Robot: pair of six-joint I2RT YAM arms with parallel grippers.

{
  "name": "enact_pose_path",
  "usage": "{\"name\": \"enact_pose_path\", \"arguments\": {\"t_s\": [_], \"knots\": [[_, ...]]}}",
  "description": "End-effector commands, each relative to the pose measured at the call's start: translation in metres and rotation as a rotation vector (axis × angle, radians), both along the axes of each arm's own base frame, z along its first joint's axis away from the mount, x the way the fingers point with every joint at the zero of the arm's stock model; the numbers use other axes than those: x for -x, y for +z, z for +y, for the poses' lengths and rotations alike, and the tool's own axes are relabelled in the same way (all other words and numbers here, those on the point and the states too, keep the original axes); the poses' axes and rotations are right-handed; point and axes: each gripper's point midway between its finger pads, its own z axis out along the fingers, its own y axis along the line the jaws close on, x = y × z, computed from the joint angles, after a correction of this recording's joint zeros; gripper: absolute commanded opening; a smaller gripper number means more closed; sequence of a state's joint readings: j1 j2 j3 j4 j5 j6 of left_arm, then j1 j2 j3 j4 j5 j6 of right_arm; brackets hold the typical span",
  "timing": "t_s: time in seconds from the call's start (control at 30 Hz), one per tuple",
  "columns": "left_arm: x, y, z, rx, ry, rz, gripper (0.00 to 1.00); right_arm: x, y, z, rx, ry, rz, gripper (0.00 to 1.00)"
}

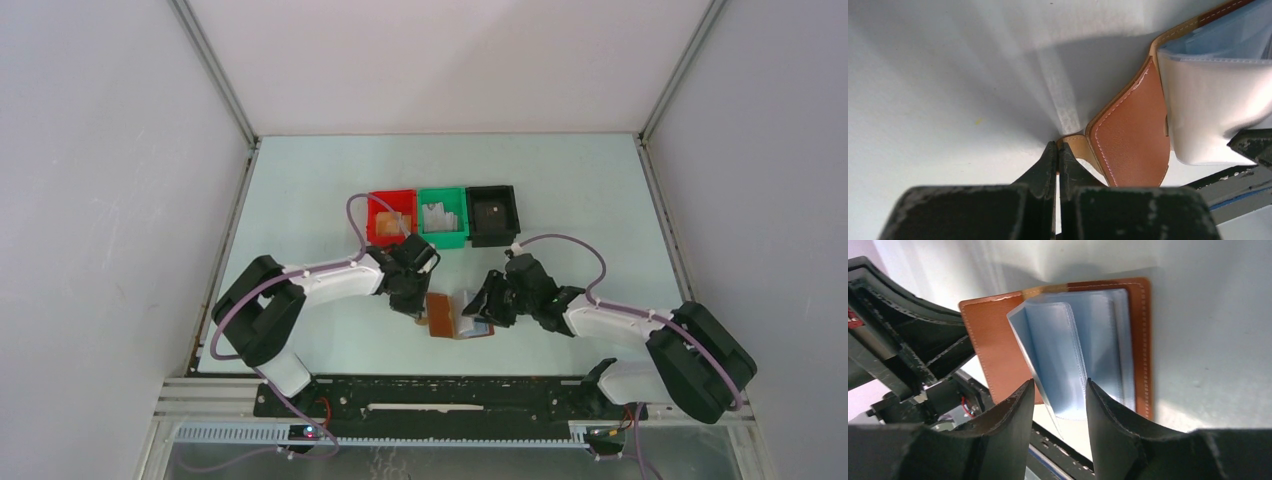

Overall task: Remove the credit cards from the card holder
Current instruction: Remove the credit card from the card holder.

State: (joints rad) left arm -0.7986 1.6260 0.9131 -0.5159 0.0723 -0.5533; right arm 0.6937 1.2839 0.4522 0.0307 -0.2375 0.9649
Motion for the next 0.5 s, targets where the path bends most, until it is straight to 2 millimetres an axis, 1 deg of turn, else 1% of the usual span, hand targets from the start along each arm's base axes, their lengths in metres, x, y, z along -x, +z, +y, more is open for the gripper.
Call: {"name": "enact_pose_path", "arguments": {"t_s": [0.0,0.17,0.3,0.4,0.47], "knots": [[-0.014,0.017,-0.014,0.029,-0.029,-0.055,0.0,-0.004,0.024,0.027,-0.142,0.037,-0.018,0.51],[-0.013,0.016,-0.018,0.038,-0.043,-0.046,0.0,-0.004,0.034,0.037,-0.207,0.056,-0.018,0.51],[-0.014,0.021,-0.017,0.034,-0.051,-0.059,0.0,-0.004,0.038,0.039,-0.224,0.062,-0.021,0.5],[-0.019,0.033,-0.007,-0.009,-0.046,-0.095,0.01,-0.005,0.035,0.037,-0.209,0.053,-0.017,0.5],[-0.025,0.045,0.004,-0.058,-0.022,-0.142,0.09,-0.005,0.03,0.034,-0.188,0.044,-0.011,0.49]]}}
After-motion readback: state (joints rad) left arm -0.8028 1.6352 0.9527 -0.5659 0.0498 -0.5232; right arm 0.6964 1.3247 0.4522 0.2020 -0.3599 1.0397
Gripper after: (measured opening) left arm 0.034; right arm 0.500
